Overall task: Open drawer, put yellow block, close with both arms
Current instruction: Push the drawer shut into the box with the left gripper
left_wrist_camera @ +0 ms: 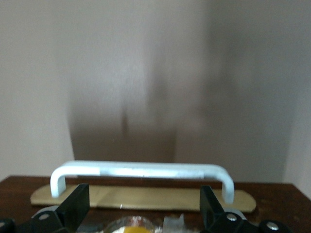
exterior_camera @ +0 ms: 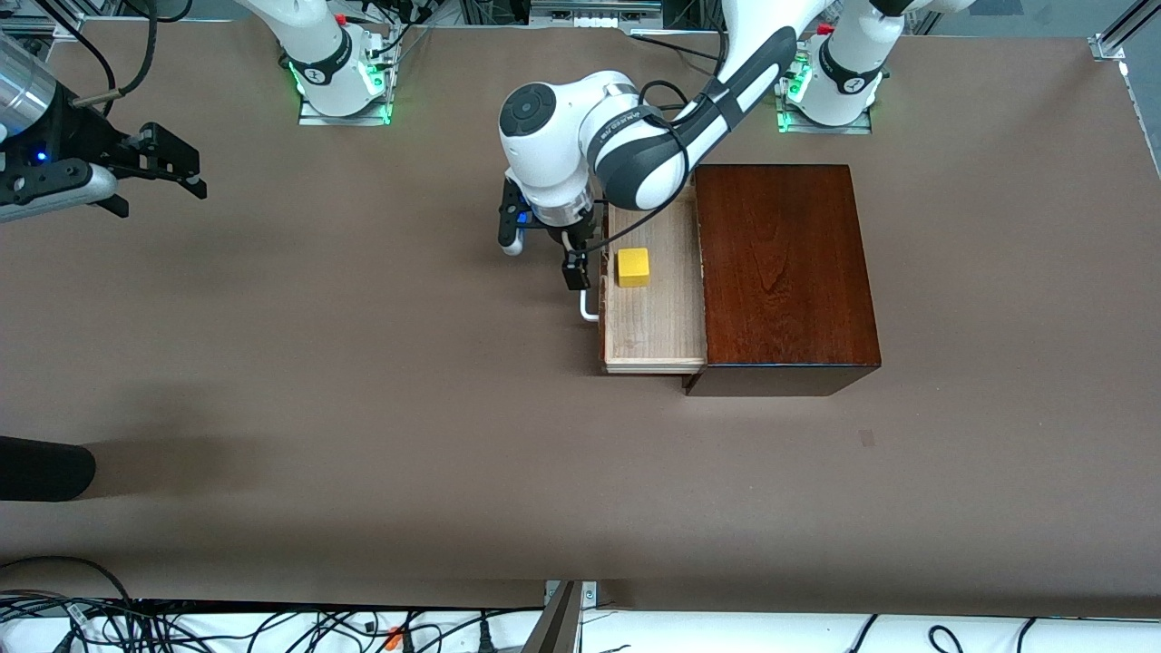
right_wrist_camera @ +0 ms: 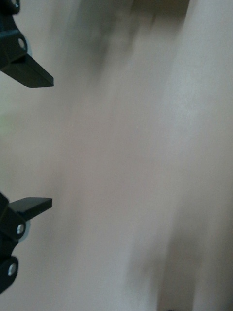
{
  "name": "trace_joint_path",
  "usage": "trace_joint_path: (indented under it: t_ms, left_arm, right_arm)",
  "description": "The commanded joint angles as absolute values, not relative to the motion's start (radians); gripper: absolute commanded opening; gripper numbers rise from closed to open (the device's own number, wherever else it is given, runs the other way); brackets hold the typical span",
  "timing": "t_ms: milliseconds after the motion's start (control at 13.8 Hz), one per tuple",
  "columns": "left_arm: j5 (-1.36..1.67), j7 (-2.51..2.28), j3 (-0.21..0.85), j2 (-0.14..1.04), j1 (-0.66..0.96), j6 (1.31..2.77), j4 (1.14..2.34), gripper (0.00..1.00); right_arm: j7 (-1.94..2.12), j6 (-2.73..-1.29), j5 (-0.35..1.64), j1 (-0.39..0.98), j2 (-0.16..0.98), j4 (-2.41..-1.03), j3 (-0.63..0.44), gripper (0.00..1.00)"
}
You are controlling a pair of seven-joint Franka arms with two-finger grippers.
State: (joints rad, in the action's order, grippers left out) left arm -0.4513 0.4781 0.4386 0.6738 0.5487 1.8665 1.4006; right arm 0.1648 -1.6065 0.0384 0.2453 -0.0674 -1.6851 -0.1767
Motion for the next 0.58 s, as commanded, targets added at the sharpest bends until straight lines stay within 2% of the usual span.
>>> trace_joint_path:
  t_ms: [0,508]
  left_arm:
    - [-0.472,0.495,0.44,0.672,0.538,1.807,1.378,1.0]
    - [-0.476,0.502,0.44,0.666,0.502,1.701,1.382,1.0]
  right_arm:
    - [0.149,-1.589,-0.009,0.235,-0.049,-1.655,-0.167,1.0]
    - [0.097,-1.585,-0.015,0.233,-0.046,-1.657,-0.169,1.0]
